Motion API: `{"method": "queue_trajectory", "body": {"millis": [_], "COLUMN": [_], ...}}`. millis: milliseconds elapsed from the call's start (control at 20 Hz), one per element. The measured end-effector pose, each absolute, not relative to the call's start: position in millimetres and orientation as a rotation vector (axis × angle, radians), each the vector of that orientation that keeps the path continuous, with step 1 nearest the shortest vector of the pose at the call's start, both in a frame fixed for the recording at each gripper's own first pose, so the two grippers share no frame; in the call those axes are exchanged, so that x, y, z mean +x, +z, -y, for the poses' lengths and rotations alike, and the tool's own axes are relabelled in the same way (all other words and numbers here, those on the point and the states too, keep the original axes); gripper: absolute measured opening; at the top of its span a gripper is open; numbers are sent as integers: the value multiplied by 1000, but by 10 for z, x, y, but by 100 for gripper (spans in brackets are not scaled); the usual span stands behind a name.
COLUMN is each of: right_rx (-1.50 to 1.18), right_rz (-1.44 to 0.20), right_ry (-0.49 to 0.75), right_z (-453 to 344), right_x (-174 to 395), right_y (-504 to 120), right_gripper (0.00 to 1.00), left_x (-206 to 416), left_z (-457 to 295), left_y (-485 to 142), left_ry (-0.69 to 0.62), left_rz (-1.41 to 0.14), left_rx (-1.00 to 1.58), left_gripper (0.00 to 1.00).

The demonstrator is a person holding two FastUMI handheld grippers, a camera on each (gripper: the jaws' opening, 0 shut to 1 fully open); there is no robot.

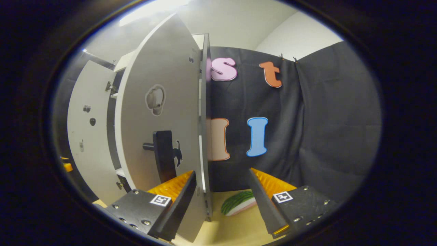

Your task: Grasp the bottle in the cabinet with the left hand and place it on the coaster, then close the right door with the right hand and the left door with the left hand.

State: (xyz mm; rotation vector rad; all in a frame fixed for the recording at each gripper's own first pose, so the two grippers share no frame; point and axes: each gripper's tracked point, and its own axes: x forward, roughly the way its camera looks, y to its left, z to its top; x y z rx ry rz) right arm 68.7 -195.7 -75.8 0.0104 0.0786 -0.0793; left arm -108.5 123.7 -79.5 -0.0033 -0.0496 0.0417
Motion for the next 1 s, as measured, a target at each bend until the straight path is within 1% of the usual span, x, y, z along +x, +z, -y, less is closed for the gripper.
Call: {"method": "queue_trajectory", "body": {"millis": [100, 150, 200, 400, 500, 650, 750, 850, 900, 950, 1000], "right_rx": [24, 37, 54, 70, 63, 79, 125, 142, 132, 122, 121], "right_rz": [-80, -80, -75, -77, -80, -73, -95, -114, -107, -101, -100], "right_ry": [-67, -51, -55, -82, -81, -44, -24, -6, -4, 1, 10], "right_z": [1857, 1784, 1732, 1590, 1497, 1224, 999, 755, 696, 627, 523], "right_x": [695, 719, 752, 908, 964, 1083, 1165, 1237, 1233, 1250, 1239], "right_y": [-775, -778, -778, -788, -793, -805, -887, -952, -939, -929, -933], "right_gripper": [93, 93, 93, 93, 93, 94, 94, 94, 94, 94, 94], "left_x": [-1020, -988, -963, -872, -811, -750, -716, -631, -573, -489, -406], "left_z": [-1323, -1348, -1378, -1464, -1608, -1814, -1999, -2231, -2339, -2434, -2486], "left_y": [-816, -827, -843, -820, -785, -739, -707, -579, -516, -471, -419], "left_ry": [29, 14, -4, -79, -84, -89, -94, -77, -62, -51, -49], "left_rz": [32, 23, 13, 16, 24, 34, 30, 63, 82, 95, 102], "left_rx": [-5, 2, 6, 0, -24, -78, -107, -122, -131, -145, -157], "left_gripper": [97, 94, 97, 96, 97, 97, 97, 97, 96, 93, 93]}}
